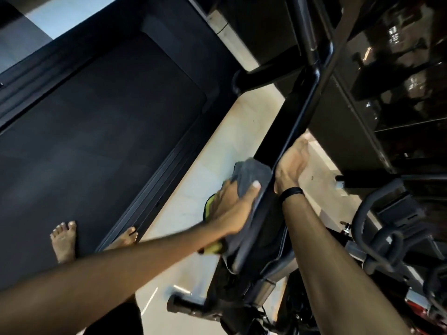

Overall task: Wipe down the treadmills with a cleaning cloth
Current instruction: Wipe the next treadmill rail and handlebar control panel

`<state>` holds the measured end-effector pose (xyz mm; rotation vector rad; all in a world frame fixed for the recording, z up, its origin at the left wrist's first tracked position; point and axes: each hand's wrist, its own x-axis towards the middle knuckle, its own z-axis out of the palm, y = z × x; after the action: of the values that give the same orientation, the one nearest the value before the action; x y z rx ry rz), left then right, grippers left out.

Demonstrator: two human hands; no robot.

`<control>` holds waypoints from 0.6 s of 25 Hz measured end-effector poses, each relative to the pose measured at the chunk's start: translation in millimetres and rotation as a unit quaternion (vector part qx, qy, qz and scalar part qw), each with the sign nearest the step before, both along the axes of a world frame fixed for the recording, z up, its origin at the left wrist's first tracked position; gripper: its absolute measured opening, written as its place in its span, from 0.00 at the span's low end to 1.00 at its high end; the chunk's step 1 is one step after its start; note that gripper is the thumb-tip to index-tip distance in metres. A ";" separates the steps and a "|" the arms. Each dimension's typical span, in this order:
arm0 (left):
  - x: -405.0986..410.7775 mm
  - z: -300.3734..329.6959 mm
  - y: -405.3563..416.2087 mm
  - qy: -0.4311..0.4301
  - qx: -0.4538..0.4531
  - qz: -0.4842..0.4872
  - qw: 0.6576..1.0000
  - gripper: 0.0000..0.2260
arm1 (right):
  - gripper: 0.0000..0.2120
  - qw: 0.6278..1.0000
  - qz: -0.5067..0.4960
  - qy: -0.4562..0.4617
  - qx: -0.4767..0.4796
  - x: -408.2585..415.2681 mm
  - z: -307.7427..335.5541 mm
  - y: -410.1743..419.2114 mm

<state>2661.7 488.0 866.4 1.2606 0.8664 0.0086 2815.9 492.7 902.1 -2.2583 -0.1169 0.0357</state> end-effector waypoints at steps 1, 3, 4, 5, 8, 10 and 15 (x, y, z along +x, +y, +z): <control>12.7 0.1 16.1 0.011 -0.012 -0.033 0.999 0.27 | 0.27 1.000 -0.014 -0.008 -0.019 -5.7 5.3 1.2; 20.8 5.0 34.1 -0.010 -0.020 -0.056 0.998 0.23 | 0.30 0.994 -0.016 -0.067 -0.081 -22.6 13.4 -2.6; 18.4 12.5 42.1 -0.035 0.010 -0.056 0.998 0.20 | 0.32 0.989 0.014 -0.097 -0.111 -35.3 20.2 0.4; 15.0 18.5 48.5 -0.051 0.053 -0.056 0.996 0.15 | 0.32 0.982 0.055 -0.109 -0.141 -47.4 25.3 3.5; 1.6 38.1 75.0 -0.085 0.160 -0.016 0.983 0.08 | 0.29 0.972 0.174 -0.069 -0.142 -76.4 42.4 18.0; -6.9 57.5 94.6 -0.101 0.202 -0.007 0.974 0.13 | 0.27 0.977 0.204 0.012 -0.062 -89.8 66.4 35.1; -23.7 105.6 136.6 -0.116 0.278 -0.062 0.952 0.21 | 0.20 0.965 0.240 0.060 0.083 -103.7 127.1 72.9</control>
<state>2638.0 624.6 972.0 1.7976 0.5945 0.3142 2712.2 565.6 1029.2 -2.0066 -0.5792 0.4039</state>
